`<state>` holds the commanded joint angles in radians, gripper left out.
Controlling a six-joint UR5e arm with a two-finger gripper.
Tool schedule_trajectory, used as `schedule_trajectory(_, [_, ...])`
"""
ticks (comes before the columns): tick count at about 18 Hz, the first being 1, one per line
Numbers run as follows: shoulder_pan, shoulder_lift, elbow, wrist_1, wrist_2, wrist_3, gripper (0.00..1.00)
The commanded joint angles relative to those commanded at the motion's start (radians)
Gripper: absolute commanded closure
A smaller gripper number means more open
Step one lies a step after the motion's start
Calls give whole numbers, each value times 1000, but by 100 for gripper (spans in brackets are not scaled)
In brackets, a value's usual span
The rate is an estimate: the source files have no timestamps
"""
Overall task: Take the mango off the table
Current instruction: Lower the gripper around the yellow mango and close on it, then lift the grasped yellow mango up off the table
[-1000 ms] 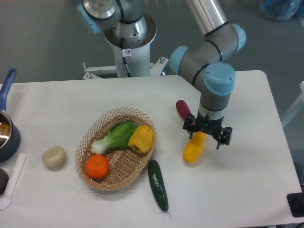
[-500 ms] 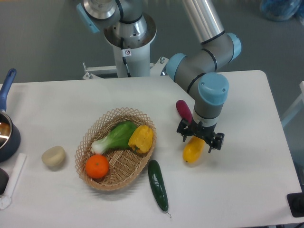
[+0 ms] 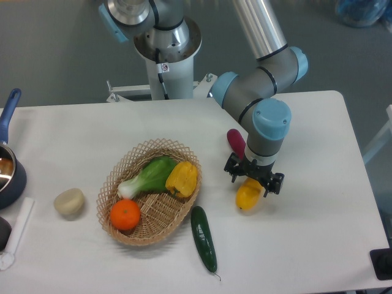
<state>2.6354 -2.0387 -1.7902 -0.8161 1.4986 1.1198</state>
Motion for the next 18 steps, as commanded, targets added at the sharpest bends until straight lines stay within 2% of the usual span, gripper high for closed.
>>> schedule_trajectory(2, [-2,2,0,0,8,0,13])
schedule_trajectory(7, [0,11,6,-2,8,2,63])
schedule_trajectory(11, [5,23,17,-3,8,5,70])
schedule_trajectory(14, [21,89,44,-8,8,55,70])
schedule_trajectory(18, [66,184,89,-60,9,201,70])
